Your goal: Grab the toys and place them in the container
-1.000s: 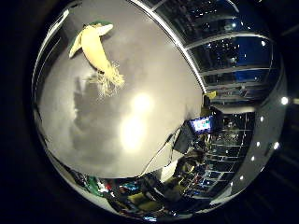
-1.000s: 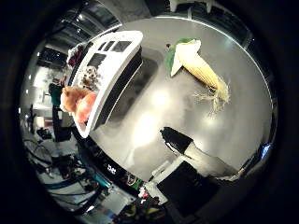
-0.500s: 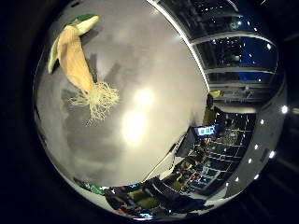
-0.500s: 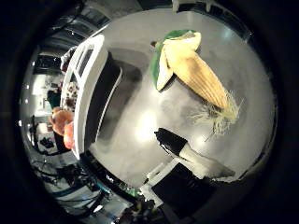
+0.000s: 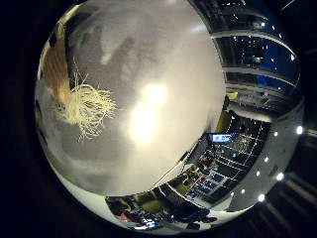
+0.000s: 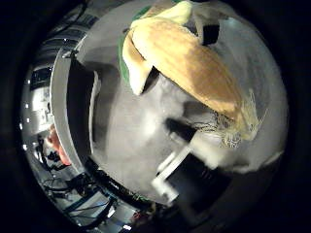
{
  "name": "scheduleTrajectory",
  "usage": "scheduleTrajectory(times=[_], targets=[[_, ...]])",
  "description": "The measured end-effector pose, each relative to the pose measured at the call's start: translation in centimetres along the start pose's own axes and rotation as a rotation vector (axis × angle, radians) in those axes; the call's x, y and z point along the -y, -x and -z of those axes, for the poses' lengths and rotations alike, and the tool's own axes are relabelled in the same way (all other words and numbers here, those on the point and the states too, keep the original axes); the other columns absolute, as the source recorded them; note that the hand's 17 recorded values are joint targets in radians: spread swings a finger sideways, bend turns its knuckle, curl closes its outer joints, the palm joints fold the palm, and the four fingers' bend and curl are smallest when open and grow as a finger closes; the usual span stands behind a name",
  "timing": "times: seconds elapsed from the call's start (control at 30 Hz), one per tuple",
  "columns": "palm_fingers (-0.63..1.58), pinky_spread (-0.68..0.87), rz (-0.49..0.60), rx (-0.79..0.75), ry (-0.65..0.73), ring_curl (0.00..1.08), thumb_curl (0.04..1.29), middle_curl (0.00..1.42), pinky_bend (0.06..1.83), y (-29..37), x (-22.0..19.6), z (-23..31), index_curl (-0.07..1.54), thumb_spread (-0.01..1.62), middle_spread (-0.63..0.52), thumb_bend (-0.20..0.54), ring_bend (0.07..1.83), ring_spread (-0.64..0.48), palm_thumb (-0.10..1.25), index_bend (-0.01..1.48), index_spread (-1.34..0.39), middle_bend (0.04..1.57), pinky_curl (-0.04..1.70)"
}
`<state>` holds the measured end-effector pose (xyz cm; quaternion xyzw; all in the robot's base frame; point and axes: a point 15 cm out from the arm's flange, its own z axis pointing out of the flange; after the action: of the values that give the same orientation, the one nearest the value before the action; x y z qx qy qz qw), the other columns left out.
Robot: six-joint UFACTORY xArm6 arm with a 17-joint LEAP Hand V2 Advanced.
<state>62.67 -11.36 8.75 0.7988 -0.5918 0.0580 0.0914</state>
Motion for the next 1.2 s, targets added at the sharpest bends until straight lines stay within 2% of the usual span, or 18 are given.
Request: scheduleTrajectory(times=[0.07,0.13,0.4,0.57,0.8,0.93,1.07,1.1,1.13,1.2], targets=[[0.61,0.38,-0.009,-0.004,-0.025,0.12,0.37,0.36,0.14,-0.7,0.3,0.2,0.56,0.91,-0.20,0.054,0.15,-0.09,0.90,0.95,-0.44,0.36,0.16],[0.64,0.36,-0.033,-0.016,-0.049,0.11,0.38,0.41,0.15,-2.7,0.1,0.4,0.60,0.90,-0.30,0.030,0.17,-0.18,0.96,1.04,-0.43,0.50,0.13],[0.62,0.34,-0.092,-0.026,-0.036,0.10,0.37,0.47,0.18,-7.6,-3.5,3.4,0.60,0.91,-0.43,-0.019,0.18,-0.24,1.03,1.09,-0.42,0.62,0.09],[0.61,0.32,-0.129,-0.040,-0.047,0.11,0.37,0.49,0.18,-10.7,-5.8,6.7,0.59,0.91,-0.44,-0.019,0.18,-0.25,1.03,1.10,-0.41,0.64,0.08],[0.61,0.30,-0.165,-0.064,-0.067,0.11,0.36,0.51,0.18,-12.4,-9.1,14.9,0.58,0.91,-0.45,-0.018,0.18,-0.25,1.04,1.11,-0.41,0.65,0.08],[0.59,0.30,-0.168,-0.053,-0.071,0.13,0.36,0.52,0.19,-12.2,-9.3,15.6,0.57,0.93,-0.43,-0.026,0.20,-0.24,1.01,1.08,-0.42,0.64,0.09],[0.27,0.36,-0.166,-0.007,0.002,0.18,0.32,0.46,0.39,-10.4,-9.9,13.4,0.44,0.96,-0.25,-0.049,0.31,-0.09,0.85,0.57,-0.43,0.45,0.17],[0.22,0.36,-0.167,0.009,0.031,0.19,0.32,0.45,0.42,-9.6,-10.0,12.4,0.42,0.96,-0.22,-0.060,0.32,-0.06,0.82,0.51,-0.42,0.41,0.18],[0.12,0.38,-0.176,0.022,0.052,0.20,0.30,0.43,0.48,-9.0,-9.9,11.4,0.40,0.95,-0.15,-0.083,0.33,0.01,0.73,0.42,-0.37,0.34,0.21],[0.12,0.42,-0.224,0.053,0.083,0.19,0.28,0.37,0.51,-7.7,-9.6,9.6,0.35,0.94,0.00,-0.057,0.29,0.14,0.59,0.31,-0.31,0.23,0.22]])
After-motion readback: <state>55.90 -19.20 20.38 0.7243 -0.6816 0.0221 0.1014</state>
